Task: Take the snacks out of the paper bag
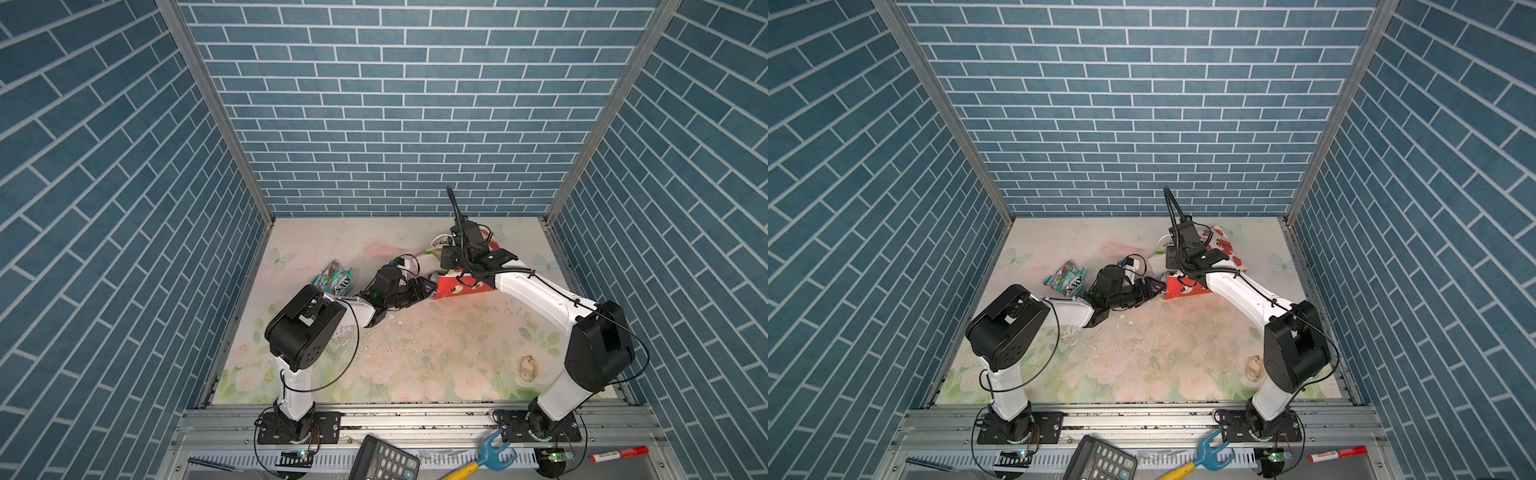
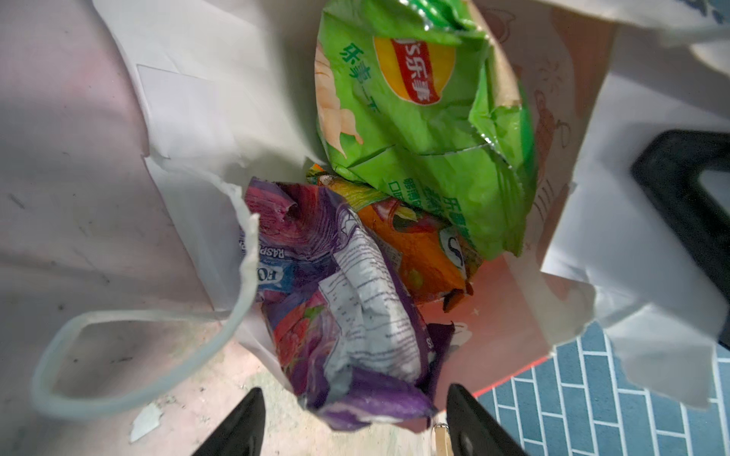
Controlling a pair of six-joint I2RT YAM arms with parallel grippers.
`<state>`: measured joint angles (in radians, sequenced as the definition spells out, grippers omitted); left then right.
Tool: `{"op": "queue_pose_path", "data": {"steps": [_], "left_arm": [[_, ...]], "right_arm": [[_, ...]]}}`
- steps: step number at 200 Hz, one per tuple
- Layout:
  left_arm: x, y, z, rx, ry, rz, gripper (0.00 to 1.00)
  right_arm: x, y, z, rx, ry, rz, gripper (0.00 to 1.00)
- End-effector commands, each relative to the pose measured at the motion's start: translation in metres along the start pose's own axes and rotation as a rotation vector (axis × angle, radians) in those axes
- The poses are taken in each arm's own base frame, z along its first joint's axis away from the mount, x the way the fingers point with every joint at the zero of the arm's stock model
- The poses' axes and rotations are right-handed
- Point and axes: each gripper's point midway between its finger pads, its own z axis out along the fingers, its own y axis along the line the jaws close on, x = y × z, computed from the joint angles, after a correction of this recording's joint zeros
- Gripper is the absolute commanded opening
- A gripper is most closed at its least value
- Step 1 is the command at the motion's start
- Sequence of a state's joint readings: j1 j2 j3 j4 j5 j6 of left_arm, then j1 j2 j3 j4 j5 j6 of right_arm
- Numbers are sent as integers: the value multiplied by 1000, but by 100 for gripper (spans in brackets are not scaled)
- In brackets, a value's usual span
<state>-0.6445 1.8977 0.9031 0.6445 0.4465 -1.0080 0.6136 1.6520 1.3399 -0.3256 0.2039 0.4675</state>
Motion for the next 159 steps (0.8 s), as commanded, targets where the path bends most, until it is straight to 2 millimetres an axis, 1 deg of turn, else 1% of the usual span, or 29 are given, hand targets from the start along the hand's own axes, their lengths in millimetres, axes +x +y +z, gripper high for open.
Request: {"op": "queue_pose_path", "data": {"steps": [1,33,81,108,159], "left_arm": [[-5,-5,6,5,-7,19,73],[-6,-3,9,0,-7,17,72],[-8,-1,7,-17,-17,28,71],[-9,-2,7,-12,-21,31,69],[-7,2,9,-25,-20,39,65]], "right_arm": [[8,13,-5,-49,41,46,0],[13,10,-6,-38,34,57,0],[19,14,-3,-47,46,55,0],[17,17,-4,-53,41,52,0],[18,21,-3,-65,43,47,0]]}}
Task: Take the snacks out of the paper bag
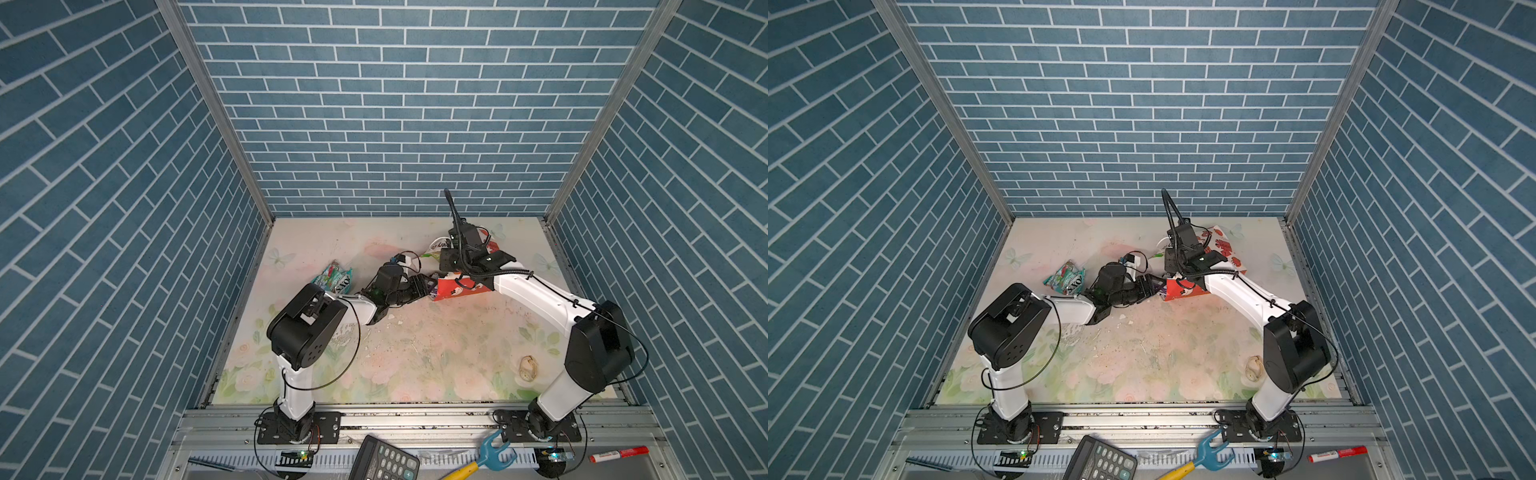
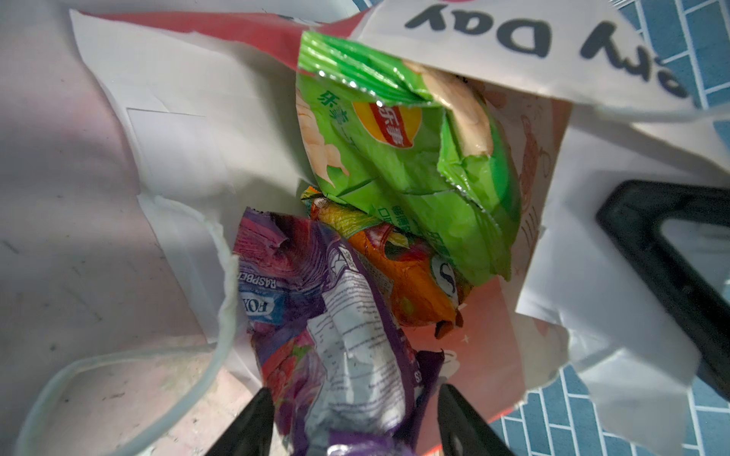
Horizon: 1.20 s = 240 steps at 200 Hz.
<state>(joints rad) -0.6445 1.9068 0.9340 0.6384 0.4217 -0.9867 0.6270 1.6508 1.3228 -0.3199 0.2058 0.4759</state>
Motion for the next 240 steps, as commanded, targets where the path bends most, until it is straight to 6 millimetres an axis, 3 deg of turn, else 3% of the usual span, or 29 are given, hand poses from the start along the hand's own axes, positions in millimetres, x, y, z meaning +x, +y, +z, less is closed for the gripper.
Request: {"op": "queue_pose_path", "data": {"steps": [1,50,160,240], "left_arm": [[3,7,5,-24,9,12,65],[3,8,6,-24,9,9,59],[11,5,21,16,44,-36,55],[13,2,22,29,49,-49,45]], "right_arm": [[11,17,-4,-60,34,49,0],[13,19,-1,-65,39,48,0],[11,22,2,-65,40,43,0],[9,25,1,-70,39,41,0]]}}
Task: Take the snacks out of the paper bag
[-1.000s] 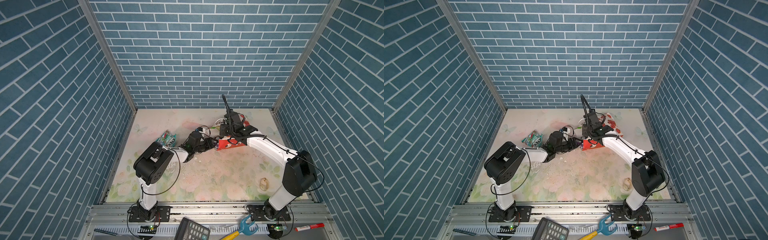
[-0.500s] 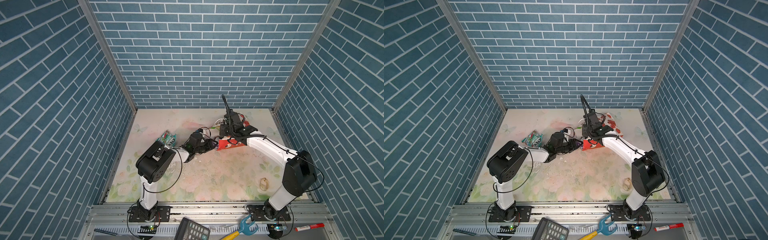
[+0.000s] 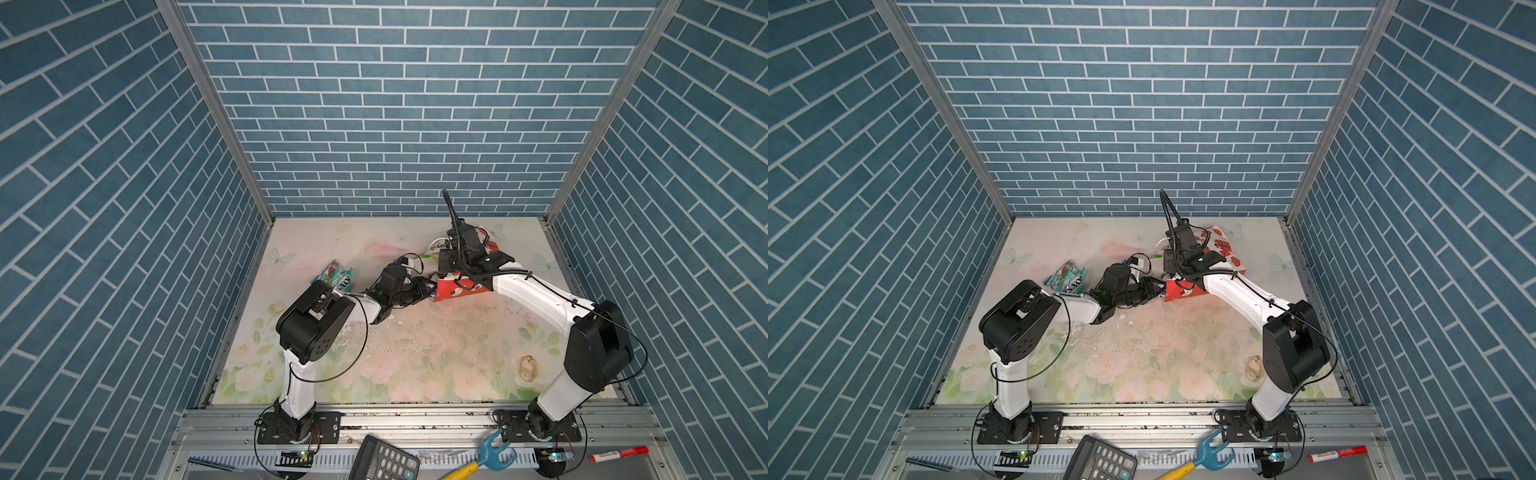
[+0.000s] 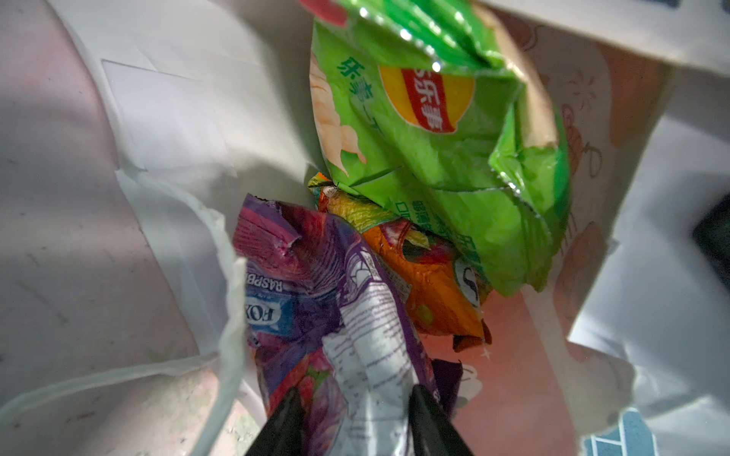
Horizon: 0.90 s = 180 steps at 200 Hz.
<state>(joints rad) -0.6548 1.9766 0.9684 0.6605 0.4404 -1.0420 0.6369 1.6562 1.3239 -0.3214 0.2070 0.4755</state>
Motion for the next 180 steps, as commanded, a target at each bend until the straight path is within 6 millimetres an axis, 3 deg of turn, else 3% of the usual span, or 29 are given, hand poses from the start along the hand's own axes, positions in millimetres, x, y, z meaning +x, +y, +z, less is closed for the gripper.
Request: {"op": "queue_pose_path", "data": {"steps": [1,24,85,180], "left_arm": [[5,-5,7,25,19,7,45],[5,-8,4,27,21,14,46],[13,8,-13,-50,17,13,51],[22,8,-27,-56,23,-39,62]], "right_arm": [[6,21,0,-66,32,48,0],[6,19,-1,-58,33,46,0],[8,13,-10,-38,25,38,0],[8,10,-15,-26,23,17,0]]}}
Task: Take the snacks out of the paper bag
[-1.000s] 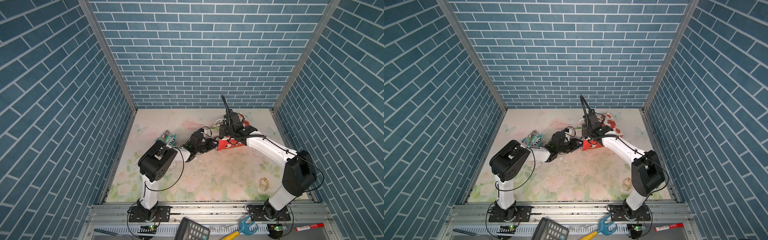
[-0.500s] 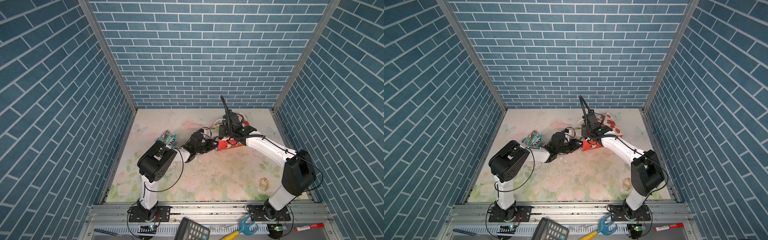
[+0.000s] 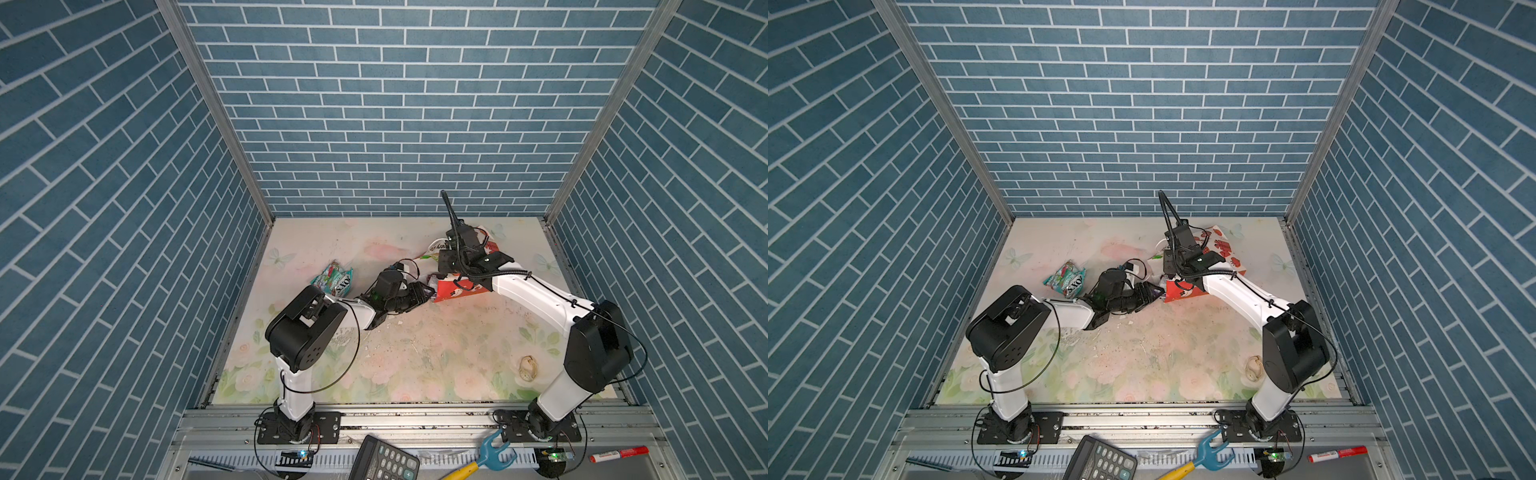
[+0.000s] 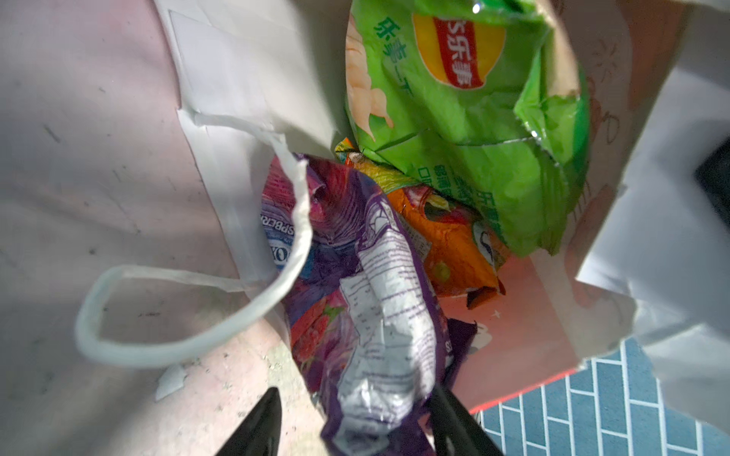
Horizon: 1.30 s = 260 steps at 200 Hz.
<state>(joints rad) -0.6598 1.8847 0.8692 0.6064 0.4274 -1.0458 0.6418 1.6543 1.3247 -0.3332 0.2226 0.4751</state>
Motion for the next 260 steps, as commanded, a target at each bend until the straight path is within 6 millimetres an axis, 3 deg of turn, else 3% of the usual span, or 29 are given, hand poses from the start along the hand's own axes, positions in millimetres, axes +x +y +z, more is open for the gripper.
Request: {"op": "queue_pose_path", "data": {"steps": [1,49,84,147,240,260], "left_arm": [[5,-2,-4,-1,3,-15,62],[8,-26,7,111,20,-104,65],[7,-21,13,108,2,-146,63],[7,-15,29,139,-4,-216,50],[-9,5,25,81,-78,-204,46],[-14,4,28,87,-85,-194,41]], "right_arm": [[6,11,-14,-41,20,23,0],[6,11,-13,-40,21,22,0],[7,11,-12,-42,23,20,0],[5,12,-14,-44,17,18,0],[5,10,-16,-43,10,19,0],[5,11,-15,-44,12,19,0]]}}
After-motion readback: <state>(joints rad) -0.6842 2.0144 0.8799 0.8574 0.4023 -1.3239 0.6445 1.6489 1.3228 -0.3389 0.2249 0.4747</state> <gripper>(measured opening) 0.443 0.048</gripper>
